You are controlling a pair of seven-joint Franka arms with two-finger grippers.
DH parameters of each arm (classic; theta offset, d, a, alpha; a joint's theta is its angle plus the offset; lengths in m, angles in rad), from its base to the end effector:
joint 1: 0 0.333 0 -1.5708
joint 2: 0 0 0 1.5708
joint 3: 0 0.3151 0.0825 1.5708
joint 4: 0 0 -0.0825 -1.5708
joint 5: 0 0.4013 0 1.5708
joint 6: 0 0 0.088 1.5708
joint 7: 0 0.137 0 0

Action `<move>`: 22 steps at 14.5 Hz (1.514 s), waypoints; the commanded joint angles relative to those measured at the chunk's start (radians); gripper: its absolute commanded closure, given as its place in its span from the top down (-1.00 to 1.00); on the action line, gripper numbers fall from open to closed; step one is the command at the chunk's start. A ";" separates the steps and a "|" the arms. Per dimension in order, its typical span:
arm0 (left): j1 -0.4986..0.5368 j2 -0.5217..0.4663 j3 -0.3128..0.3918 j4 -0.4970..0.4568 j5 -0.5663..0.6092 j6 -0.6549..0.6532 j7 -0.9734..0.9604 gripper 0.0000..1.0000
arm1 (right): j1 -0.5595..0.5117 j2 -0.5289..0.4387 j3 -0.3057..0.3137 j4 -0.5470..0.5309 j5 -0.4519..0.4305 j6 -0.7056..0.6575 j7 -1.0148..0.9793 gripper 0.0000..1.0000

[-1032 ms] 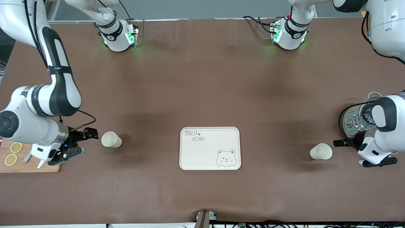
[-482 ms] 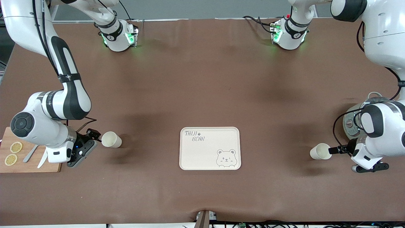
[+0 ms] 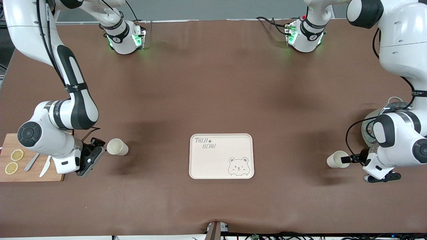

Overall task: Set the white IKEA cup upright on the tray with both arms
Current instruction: 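Close the right gripper on its cup while the left gripper grasps the other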

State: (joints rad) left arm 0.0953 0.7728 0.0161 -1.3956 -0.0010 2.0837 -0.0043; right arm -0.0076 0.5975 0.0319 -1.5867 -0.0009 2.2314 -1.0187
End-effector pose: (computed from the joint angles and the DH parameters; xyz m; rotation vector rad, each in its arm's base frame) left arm 0.7290 0.0796 0.1995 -3.1278 -0.1755 0.1333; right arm 0.7153 0.0149 0.2510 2.7208 1.5534 0.0782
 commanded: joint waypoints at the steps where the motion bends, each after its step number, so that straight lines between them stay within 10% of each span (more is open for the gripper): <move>1: -0.003 0.008 0.001 0.010 -0.019 0.010 -0.003 1.00 | -0.009 0.017 0.010 -0.002 -0.010 0.023 -0.034 1.00; 2: -0.003 0.008 0.001 0.010 -0.025 0.010 -0.003 0.98 | -0.009 0.028 0.010 -0.004 -0.010 0.037 -0.041 1.00; 7: -0.002 0.008 0.001 0.010 -0.054 0.010 -0.008 -0.40 | 0.001 0.041 0.011 -0.019 -0.008 0.060 -0.055 1.00; 12: -0.003 0.007 0.001 0.010 -0.053 0.010 -0.034 -1.00 | 0.017 0.041 0.014 -0.081 -0.007 0.143 -0.055 1.00; 22: -0.006 -0.046 -0.002 0.020 -0.050 0.000 -0.029 -1.00 | 0.023 0.050 0.016 -0.131 -0.007 0.212 -0.057 1.00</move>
State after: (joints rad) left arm 0.0934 0.7667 0.0136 -1.3674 -0.0416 2.0938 -0.0328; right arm 0.0199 0.6467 0.0423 -1.7053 -0.0011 2.4171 -1.0563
